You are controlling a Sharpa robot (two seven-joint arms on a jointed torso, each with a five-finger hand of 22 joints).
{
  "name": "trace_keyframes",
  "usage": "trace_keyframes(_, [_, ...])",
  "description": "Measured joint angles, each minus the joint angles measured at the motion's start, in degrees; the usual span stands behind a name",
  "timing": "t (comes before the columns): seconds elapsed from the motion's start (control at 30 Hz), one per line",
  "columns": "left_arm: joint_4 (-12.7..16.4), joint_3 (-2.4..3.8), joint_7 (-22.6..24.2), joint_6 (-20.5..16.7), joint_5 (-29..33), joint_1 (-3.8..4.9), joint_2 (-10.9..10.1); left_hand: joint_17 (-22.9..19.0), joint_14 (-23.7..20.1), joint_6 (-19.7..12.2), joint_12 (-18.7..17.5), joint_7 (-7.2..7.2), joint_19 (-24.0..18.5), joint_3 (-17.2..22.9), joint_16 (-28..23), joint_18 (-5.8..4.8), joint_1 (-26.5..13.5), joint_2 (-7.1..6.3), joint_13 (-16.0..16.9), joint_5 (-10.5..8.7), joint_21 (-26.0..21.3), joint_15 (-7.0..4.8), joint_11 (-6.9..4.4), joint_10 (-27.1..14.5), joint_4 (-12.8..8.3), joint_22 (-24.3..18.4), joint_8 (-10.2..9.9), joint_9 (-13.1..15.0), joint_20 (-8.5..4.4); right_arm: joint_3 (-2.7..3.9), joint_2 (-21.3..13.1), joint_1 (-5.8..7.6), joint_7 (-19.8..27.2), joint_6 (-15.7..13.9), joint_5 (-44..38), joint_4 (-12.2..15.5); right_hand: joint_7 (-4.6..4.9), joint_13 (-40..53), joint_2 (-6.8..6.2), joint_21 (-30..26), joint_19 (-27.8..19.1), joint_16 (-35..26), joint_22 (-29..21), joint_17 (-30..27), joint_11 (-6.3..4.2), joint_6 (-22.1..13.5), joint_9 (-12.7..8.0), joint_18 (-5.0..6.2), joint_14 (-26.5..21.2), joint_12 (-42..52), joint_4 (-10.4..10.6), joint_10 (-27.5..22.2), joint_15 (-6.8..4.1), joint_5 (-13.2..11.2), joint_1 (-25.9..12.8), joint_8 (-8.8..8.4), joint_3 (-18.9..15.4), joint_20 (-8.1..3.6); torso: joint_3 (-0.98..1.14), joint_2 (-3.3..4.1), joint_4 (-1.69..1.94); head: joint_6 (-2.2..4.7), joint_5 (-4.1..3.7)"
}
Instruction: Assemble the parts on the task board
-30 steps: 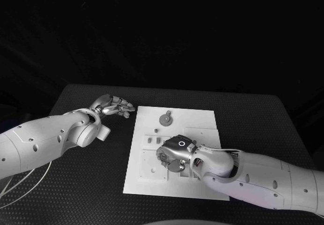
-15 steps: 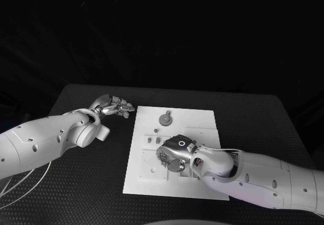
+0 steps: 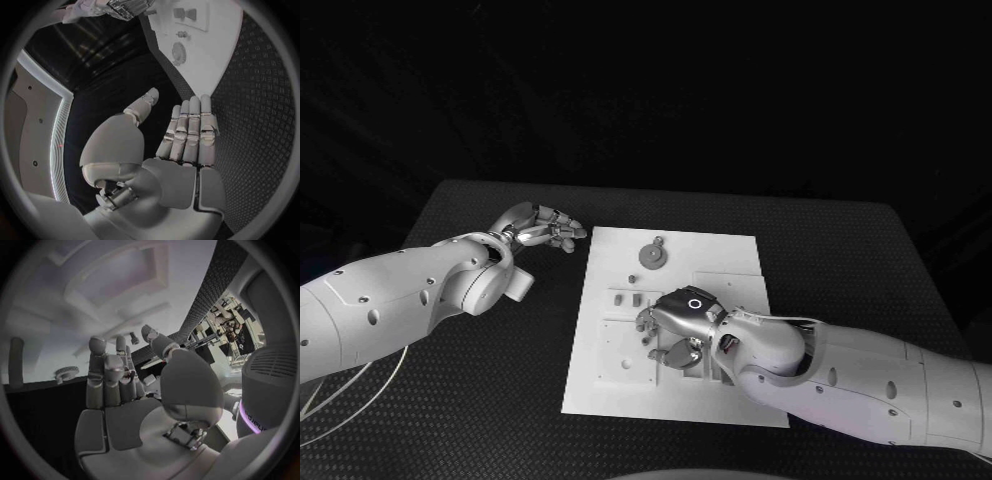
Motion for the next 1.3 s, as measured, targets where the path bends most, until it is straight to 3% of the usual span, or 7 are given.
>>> trace_keyframes(0.43, [-0.1, 0.00, 0.0, 0.0, 0.1, 0.00, 0.0, 0.1, 0.0, 0.0, 0.0, 0.00, 0.0, 0.0, 0.0, -0.01, 0.0, 0.00, 0.0, 0.00, 0.0, 0.00, 0.00, 0.0, 0.0, 0.0, 0.0, 0.0, 0.00, -0.12, -2.9, 0.64, -0.1, -2.8, 1.7, 1.8, 0.24, 0.1, -0.34, 0.0, 0.2, 0.0, 0.0, 0.0, 0.99, -0.5, 0.1, -0.62, -0.2, 0.7, 1.3, -2.3, 0.39, 0.0, 0.7, 0.25, 0.6, -0.18, 0.07, 0.01, -0.01, 0.25, -0.27])
trace_keyframes(0.6, [-0.1, 0.00, 0.0, 0.0, 0.1, 0.00, 0.0, 0.1, 0.0, 0.0, 0.0, 0.00, 0.0, 0.0, 0.0, -0.01, 0.0, 0.00, 0.0, 0.00, 0.0, 0.00, 0.00, 0.0, 0.0, 0.0, 0.0, 0.0, 0.00, 1.71, -5.9, 3.51, -0.1, -3.2, 3.0, 3.7, 0.43, 0.4, 0.38, 0.0, 0.5, 0.3, 0.0, 0.0, 0.69, -0.3, 0.2, -0.64, -0.1, 0.7, 0.8, -1.5, 0.48, 0.0, 1.6, 0.40, 0.4, -0.28, 0.11, 0.00, -0.08, 1.00, -0.65])
trace_keyframes(0.7, [-0.1, 0.00, 0.0, 0.0, 0.1, 0.00, 0.0, 0.2, 0.0, 0.0, 0.0, 0.00, 0.0, 0.0, 0.0, -0.02, 0.0, 0.00, 0.0, 0.00, 0.0, 0.00, 0.00, 0.0, 0.0, 0.0, 0.0, 0.0, 0.00, 2.22, -7.6, 5.08, -0.3, -2.7, 3.6, 4.4, 0.41, 0.4, 0.38, 0.0, 0.6, 0.3, 0.0, 0.0, 0.69, -0.3, 0.2, -0.65, -0.1, 0.7, 0.6, -1.5, 0.48, 0.0, 1.6, 0.40, 0.2, -0.23, 0.11, 0.00, -0.13, 1.38, -0.89])
trace_keyframes(0.83, [-0.3, 0.00, 0.1, 0.0, 0.1, 0.00, 0.3, 0.2, 0.0, 0.0, 0.0, 0.00, 0.0, 0.0, 0.0, -0.02, 0.0, 0.00, 0.0, 0.00, 0.0, 0.00, 0.00, 0.0, 0.0, 0.0, 0.0, 0.0, 0.00, 2.82, -9.9, 6.47, -0.8, -0.2, 3.8, 5.0, 0.14, 0.4, -0.19, 0.0, 0.6, 0.3, 0.0, -0.2, 1.07, -0.5, 0.1, -0.89, -0.1, 0.3, 0.9, -2.0, 0.53, 0.0, 1.0, 0.37, -0.1, -0.19, 0.13, 0.00, -0.20, 1.59, -1.21])
trace_keyframes(1.0, [-0.5, 0.00, 0.1, 0.0, 0.1, -0.01, 0.4, 0.3, 0.0, 0.0, 0.0, 0.00, 0.0, 0.0, -0.2, 0.04, 0.0, 0.00, 0.0, 0.00, 0.0, 0.00, -0.01, 0.0, 0.0, 0.0, 0.0, 0.0, 0.00, 2.96, -12.4, 8.46, -1.5, 4.8, 3.8, 6.5, -1.60, -0.9, -1.75, -0.4, 0.3, 0.3, 0.0, -0.5, 2.92, -3.5, -0.6, -0.93, -0.5, 0.2, 2.0, -7.3, 2.06, 0.0, 0.1, -0.94, -0.1, 0.17, 0.21, -0.01, -0.20, 1.57, -1.42])
trace_keyframes(1.17, [-0.6, 0.00, 0.1, 0.0, 0.1, -0.01, 0.4, 0.3, 0.0, 0.0, 0.0, 0.00, 0.0, 0.0, -0.2, 0.58, 0.0, -0.01, 0.0, 0.00, 0.0, 0.00, 0.00, 0.0, 0.0, 0.0, 0.0, 0.0, 0.00, 2.96, -13.6, 9.10, -2.0, 10.1, 3.6, 7.0, -2.99, -2.5, -2.04, -1.0, 0.0, 0.3, 0.0, -0.7, 4.24, -5.6, -1.1, -0.94, -1.0, 0.2, 2.7, -11.5, 3.35, 0.0, -0.2, -1.57, -0.2, 0.47, 0.21, -0.01, -0.13, 1.38, -1.49])
trace_keyframes(1.3, [-0.6, 0.00, 0.1, 0.0, 0.1, -0.01, 0.4, 0.3, 0.0, 0.0, 0.0, 0.00, 0.0, 0.0, -0.2, 0.57, 0.0, 0.00, 0.0, 0.00, 0.0, 0.00, -0.01, 0.0, 0.0, 0.0, 0.0, 0.0, 0.00, 2.89, -13.8, 9.11, -2.3, 13.2, 3.6, 6.9, -3.54, -3.2, -2.04, -1.0, 0.0, 0.3, 0.0, -0.8, 4.50, -6.7, -1.1, -0.95, -1.2, 0.2, 3.2, -12.1, 3.66, 0.0, -0.2, -1.89, -0.2, 0.48, 0.18, 0.00, -0.13, 1.35, -1.50])
